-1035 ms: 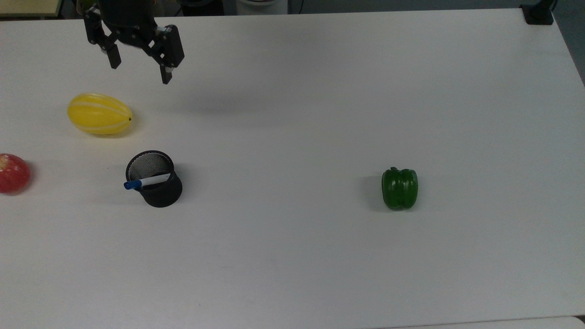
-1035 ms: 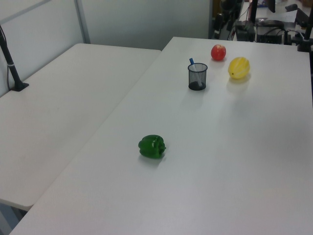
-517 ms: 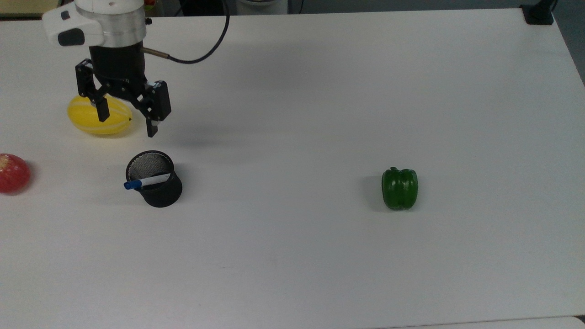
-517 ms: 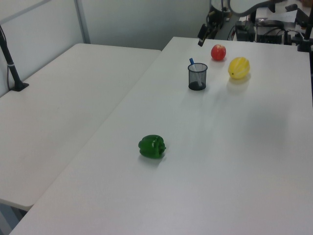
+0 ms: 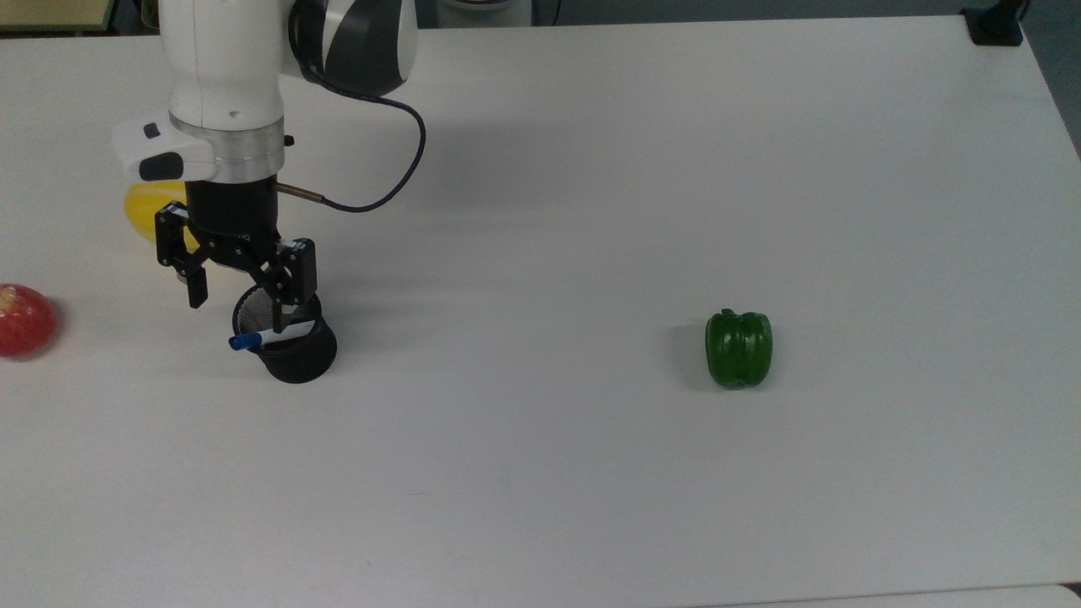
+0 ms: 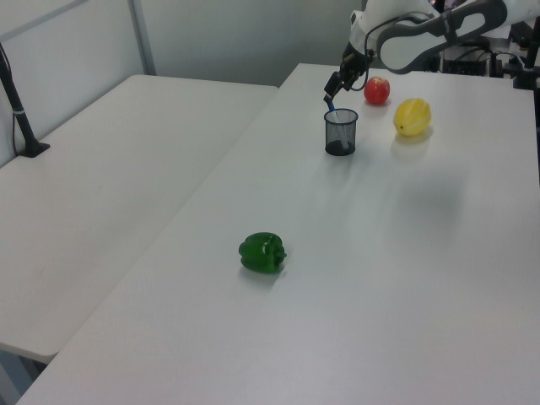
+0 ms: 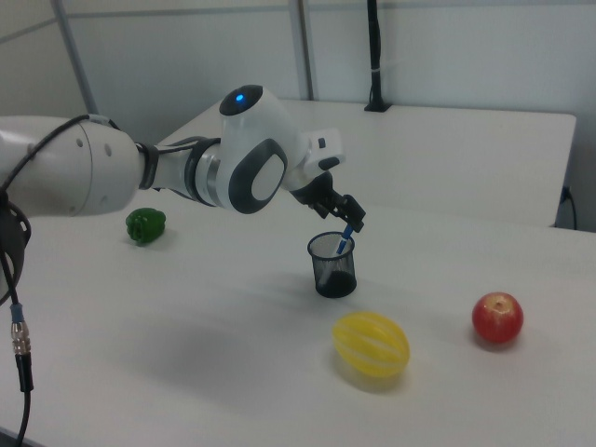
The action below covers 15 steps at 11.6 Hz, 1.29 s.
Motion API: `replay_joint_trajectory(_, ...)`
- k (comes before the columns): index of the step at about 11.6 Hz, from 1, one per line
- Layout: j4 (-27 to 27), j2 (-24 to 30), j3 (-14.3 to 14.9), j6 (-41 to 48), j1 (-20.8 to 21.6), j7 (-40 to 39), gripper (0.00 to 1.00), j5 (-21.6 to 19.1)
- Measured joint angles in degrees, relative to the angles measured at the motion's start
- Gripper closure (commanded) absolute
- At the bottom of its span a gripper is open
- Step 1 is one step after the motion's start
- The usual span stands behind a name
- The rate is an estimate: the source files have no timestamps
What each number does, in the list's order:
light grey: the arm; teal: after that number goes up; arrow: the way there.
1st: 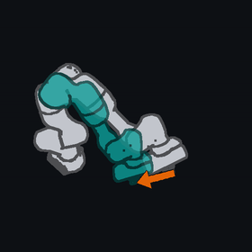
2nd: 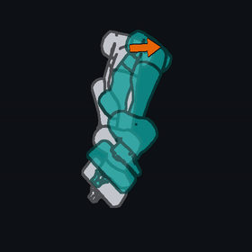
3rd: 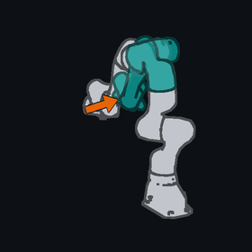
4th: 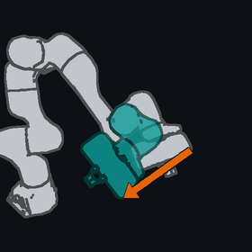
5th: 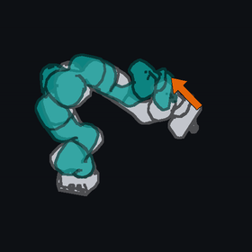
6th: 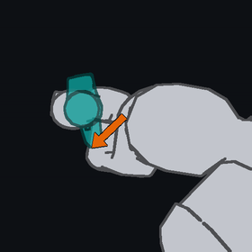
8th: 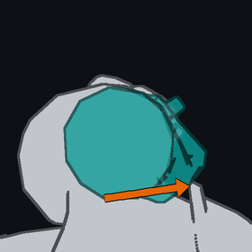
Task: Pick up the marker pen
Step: 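Lower the open gripper over the marker in the pen cup, then close the gripper on the white marker's upper end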
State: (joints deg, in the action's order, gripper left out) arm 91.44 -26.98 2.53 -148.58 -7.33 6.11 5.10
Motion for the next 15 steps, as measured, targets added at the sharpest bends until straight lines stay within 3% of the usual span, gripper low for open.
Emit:
replay_joint_trajectory(2, 0.0, -1.3, 0.0, -3.3, 0.0, 0.0, 0.44, 0.4)
replay_joint_trajectory(9, -0.2, -2.6, 0.0, -4.3, 0.0, 0.0, 0.68, 0.9)
replay_joint_trajectory(15, -0.2, -2.7, 0.0, -4.3, -0.1, 0.0, 0.8, 0.9)
